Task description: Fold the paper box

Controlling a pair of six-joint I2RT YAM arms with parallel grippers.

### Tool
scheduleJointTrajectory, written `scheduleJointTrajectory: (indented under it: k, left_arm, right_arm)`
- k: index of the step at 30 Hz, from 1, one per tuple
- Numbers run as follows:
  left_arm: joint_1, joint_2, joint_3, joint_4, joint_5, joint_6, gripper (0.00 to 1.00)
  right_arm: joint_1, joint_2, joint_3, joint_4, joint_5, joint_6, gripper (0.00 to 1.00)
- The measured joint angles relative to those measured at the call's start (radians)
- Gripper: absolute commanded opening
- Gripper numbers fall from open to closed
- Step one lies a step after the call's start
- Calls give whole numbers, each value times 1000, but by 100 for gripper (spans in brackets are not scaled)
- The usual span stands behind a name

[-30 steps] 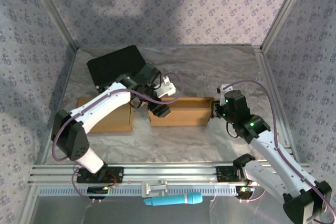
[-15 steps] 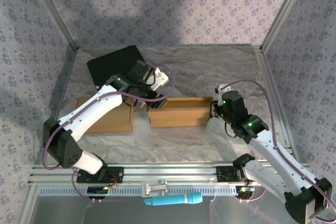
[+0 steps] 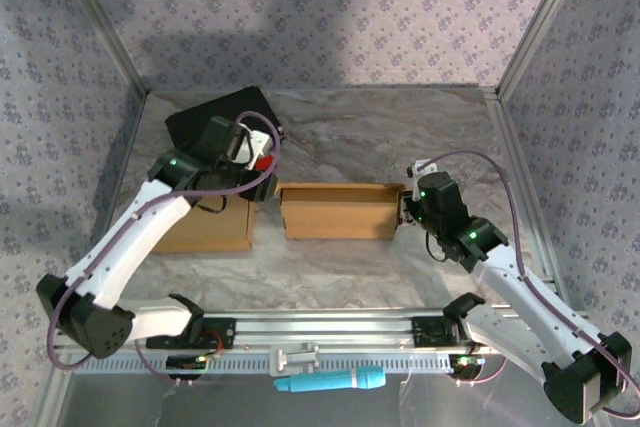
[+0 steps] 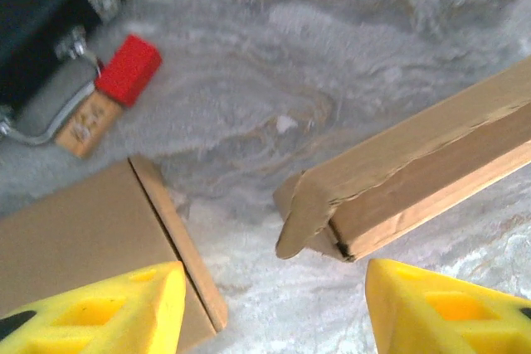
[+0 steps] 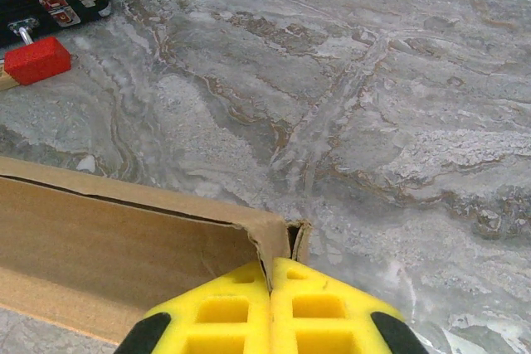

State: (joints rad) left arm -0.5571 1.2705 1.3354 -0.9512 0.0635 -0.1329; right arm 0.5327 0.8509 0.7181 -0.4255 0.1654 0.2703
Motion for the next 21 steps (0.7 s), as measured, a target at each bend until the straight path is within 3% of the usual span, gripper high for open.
scheduleJointTrajectory:
  k: [2, 6, 21]
  left_arm:
    - [2, 48, 10, -21, 25, 1, 53]
    - [1, 109, 13, -49, 55, 8, 52]
    - [1, 163, 48, -64, 80, 38, 30]
  right_arm:
    - [0, 0, 0, 0, 0, 0, 0]
    - [0, 0, 0, 0, 0, 0, 0]
    - [3, 1, 1, -2, 0, 0, 0]
